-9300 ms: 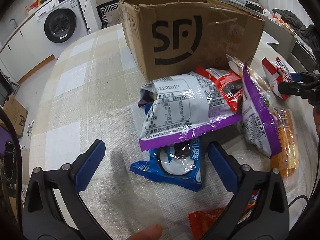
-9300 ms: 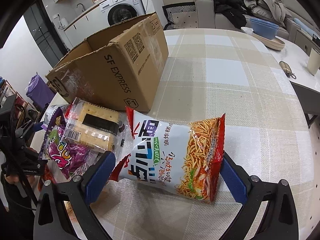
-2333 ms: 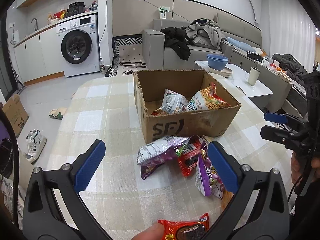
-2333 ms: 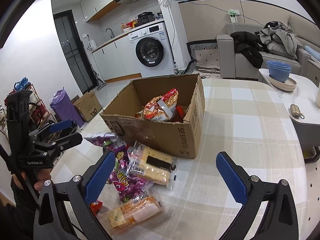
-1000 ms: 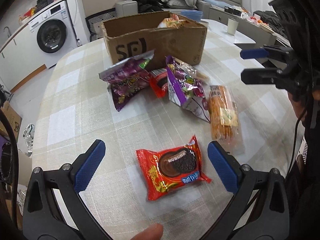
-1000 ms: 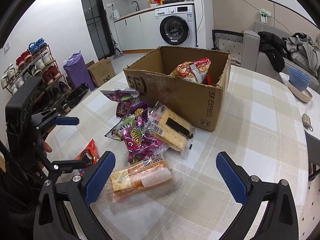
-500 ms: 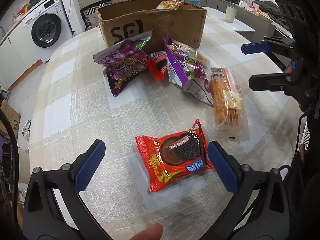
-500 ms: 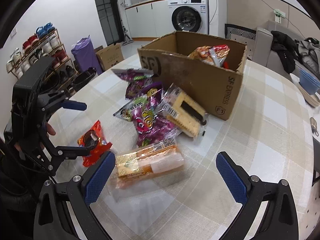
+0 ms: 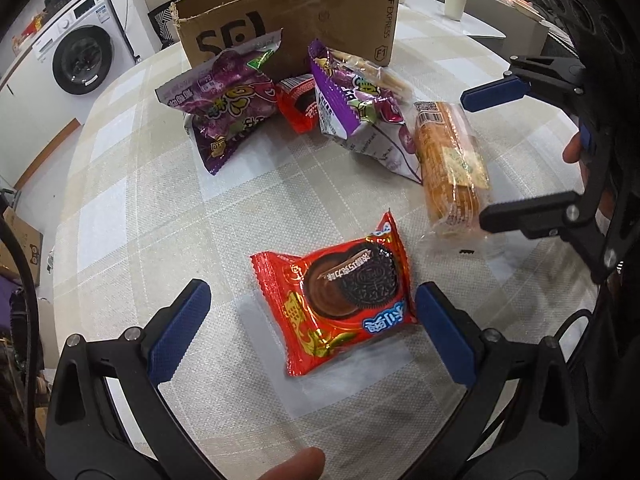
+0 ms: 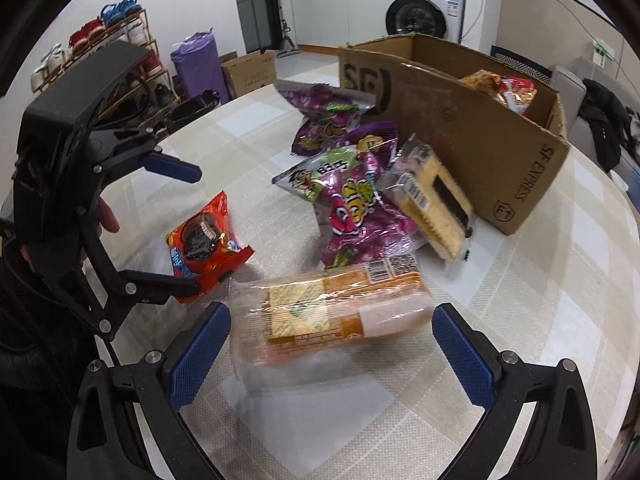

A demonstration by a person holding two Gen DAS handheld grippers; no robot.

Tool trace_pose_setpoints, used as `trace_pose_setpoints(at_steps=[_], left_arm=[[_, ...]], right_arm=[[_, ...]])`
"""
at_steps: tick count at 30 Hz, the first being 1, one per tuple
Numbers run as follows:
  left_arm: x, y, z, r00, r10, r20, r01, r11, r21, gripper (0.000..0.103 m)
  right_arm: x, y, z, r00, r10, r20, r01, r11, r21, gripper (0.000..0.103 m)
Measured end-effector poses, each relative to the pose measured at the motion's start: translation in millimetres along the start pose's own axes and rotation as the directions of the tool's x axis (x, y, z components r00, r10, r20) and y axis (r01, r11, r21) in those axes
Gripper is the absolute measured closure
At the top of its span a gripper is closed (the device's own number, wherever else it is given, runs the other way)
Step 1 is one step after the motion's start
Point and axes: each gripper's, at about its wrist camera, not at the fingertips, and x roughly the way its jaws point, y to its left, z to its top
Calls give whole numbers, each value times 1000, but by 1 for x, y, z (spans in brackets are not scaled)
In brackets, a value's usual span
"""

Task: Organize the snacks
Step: 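Grasp the red Oreo pack with the left gripper while the right grasps the bread loaf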

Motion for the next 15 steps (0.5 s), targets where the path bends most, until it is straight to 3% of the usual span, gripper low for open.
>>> trace_pose_setpoints(at_steps=[15], left_arm=[[14, -2, 1, 1000, -27, -17, 27, 1000, -8, 2]], right_arm=[[27, -6, 5, 1000, 3, -10, -3, 1000, 7, 0]])
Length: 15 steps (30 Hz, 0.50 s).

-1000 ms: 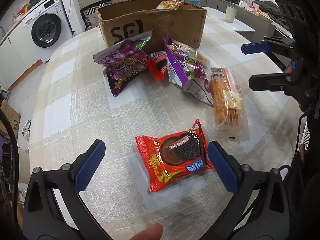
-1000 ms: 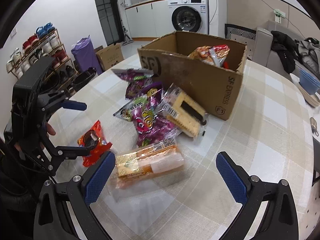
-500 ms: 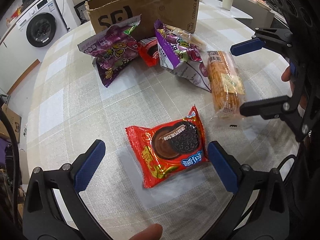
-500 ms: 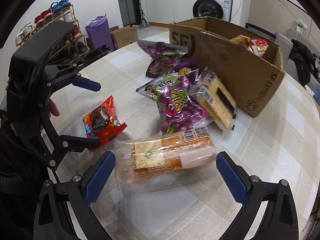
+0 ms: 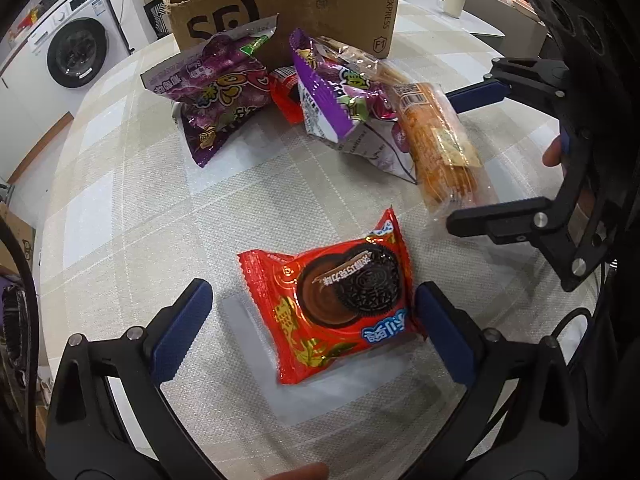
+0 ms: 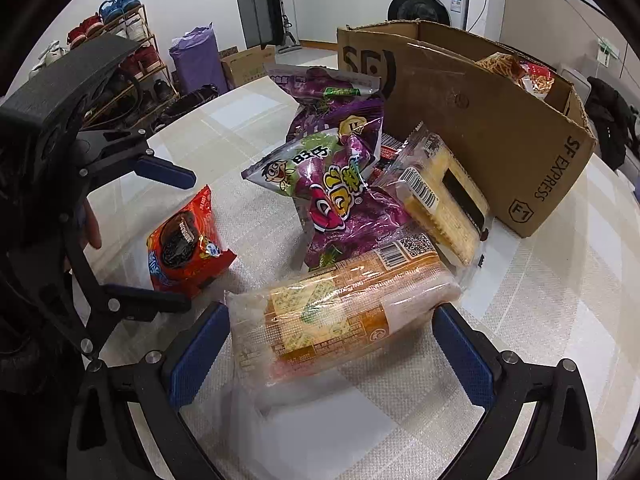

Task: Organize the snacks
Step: 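Grasp the red Oreo pack with the left gripper while the right grasps the bread loaf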

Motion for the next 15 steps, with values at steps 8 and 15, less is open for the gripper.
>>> trace_pose_setpoints(at_steps=[8, 15], left_arm=[[-1, 0, 1, 999, -37, 12, 37, 999, -13, 24], [-6, -1, -1, 998, -55, 36, 55, 998, -7, 47]], right_arm=[[-9, -5, 7, 999, 34, 40, -36, 999, 35, 0], [-5, -6, 21, 1000, -11, 24, 8, 992, 123, 0]])
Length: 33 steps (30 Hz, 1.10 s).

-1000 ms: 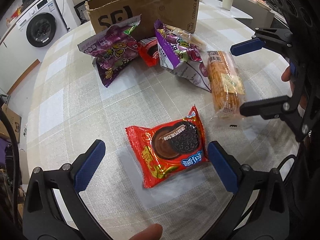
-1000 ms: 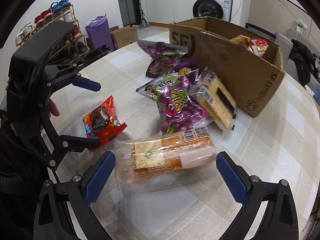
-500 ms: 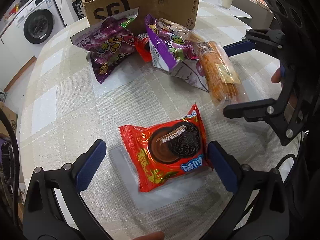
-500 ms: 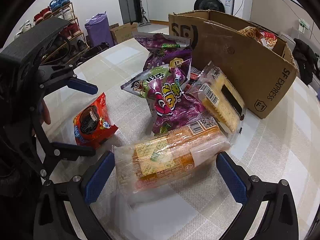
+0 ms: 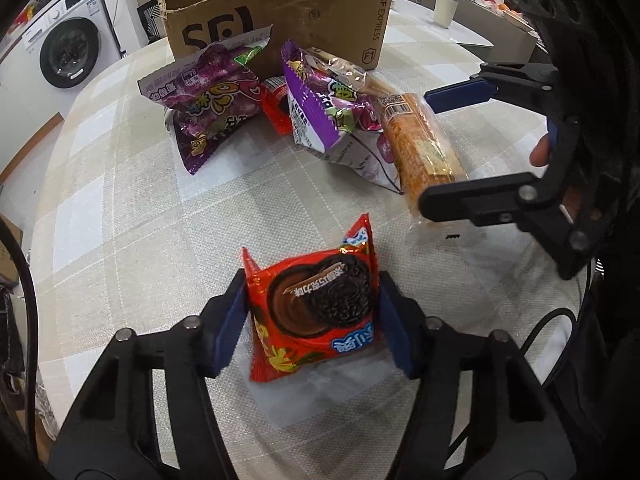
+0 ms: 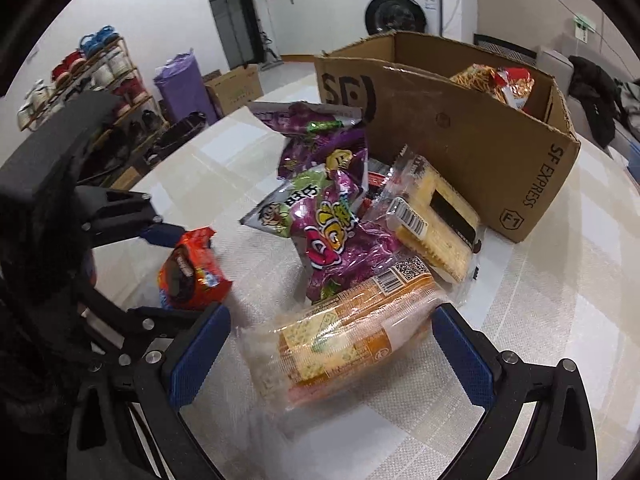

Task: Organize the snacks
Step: 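Grasp the red Oreo pack with the left gripper while the right grasps the bread loaf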

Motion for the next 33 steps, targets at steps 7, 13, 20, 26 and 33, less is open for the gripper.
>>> trace_pose_setpoints(at_steps=[7, 13, 20, 26, 33], left_arm=[[-4, 2, -1, 1000, 18, 14, -18, 1000, -4, 50], [-8, 4, -3, 999, 21, 25, -21, 1000, -17, 50], [-9, 6, -3, 999, 21, 30, -20, 999, -28, 50], [-13, 8, -2, 999, 26, 40, -24, 999, -38, 50], [-15, 9, -2, 998, 37, 51, -34, 998, -51, 50]], right_arm=[[15, -2, -1, 992, -87, -90, 91, 995, 39, 1], [12, -29, -11, 984, -137, -116, 147, 986, 84, 0], [10, -47, -14, 983, -135, -124, 151, 981, 124, 1], [2, -45, -21, 983, -149, -103, 160, 981, 106, 23], [-1, -34, -13, 988, -136, -73, 143, 985, 92, 63]])
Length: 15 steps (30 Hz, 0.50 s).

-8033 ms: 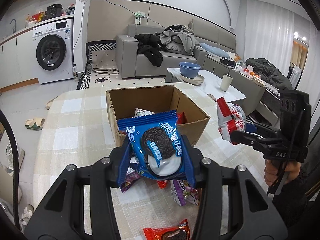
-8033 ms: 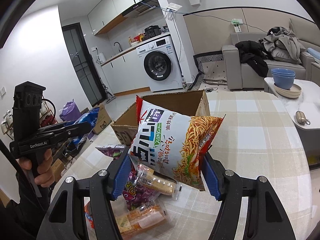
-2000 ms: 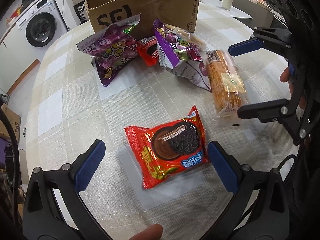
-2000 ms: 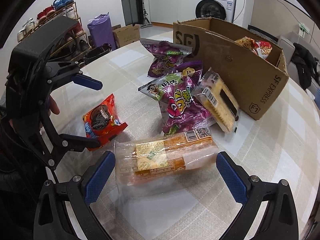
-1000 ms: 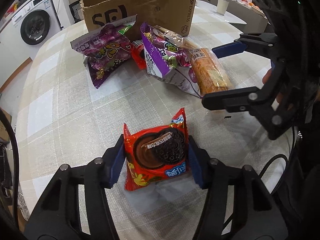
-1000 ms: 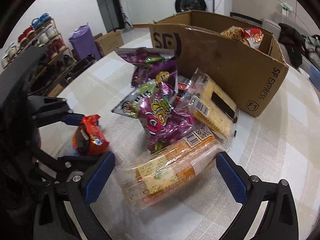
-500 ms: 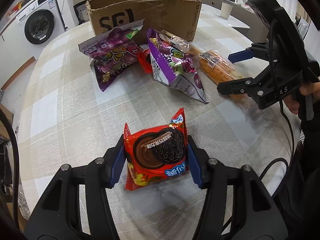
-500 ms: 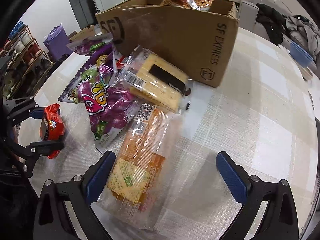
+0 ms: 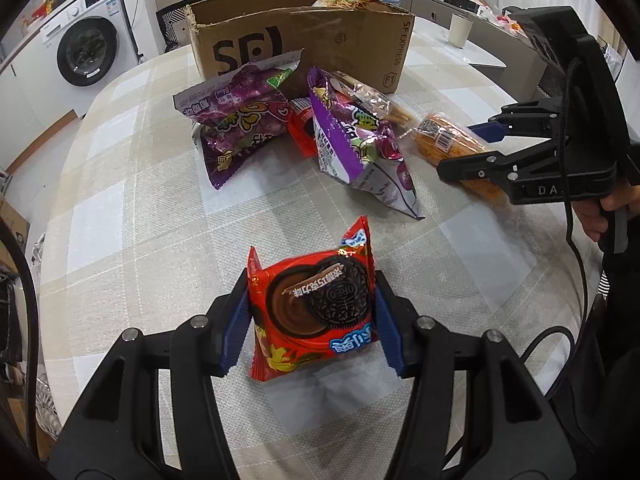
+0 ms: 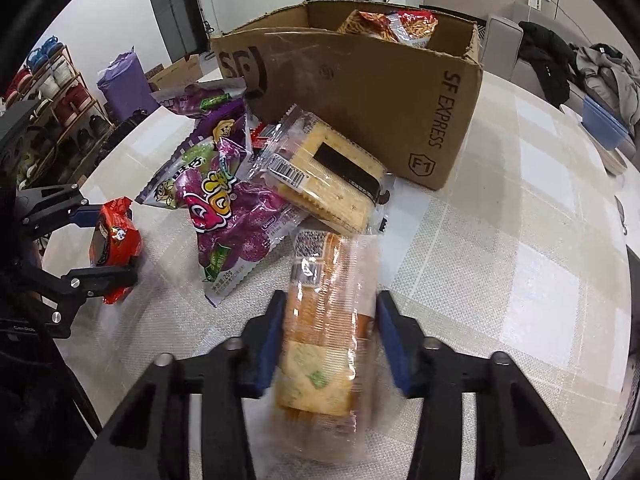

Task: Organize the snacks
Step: 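Grasp the red Oreo pack with the left gripper while the right grasps the bread loaf, then carry the Oreo pack and bread loaf over the box and lower them in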

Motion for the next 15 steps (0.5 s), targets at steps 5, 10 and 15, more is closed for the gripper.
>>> trace_pose_setpoints(at_steps=[5, 10, 15], left_arm=[[-4, -1, 0, 1000, 0, 16, 0, 1000, 3, 50], [-9, 0, 0, 999, -2, 34, 2, 1000, -11, 50], [-23, 2, 0, 997, -6, 76, 8, 1000, -29, 50]], right_arm=[[-4, 4, 0, 1000, -6, 23, 6, 1000, -19, 64], [-18, 6, 1, 998, 5, 67, -3, 1000, -28, 65], [-37, 5, 7, 992, 12, 128, -11, 1000, -15, 65]])
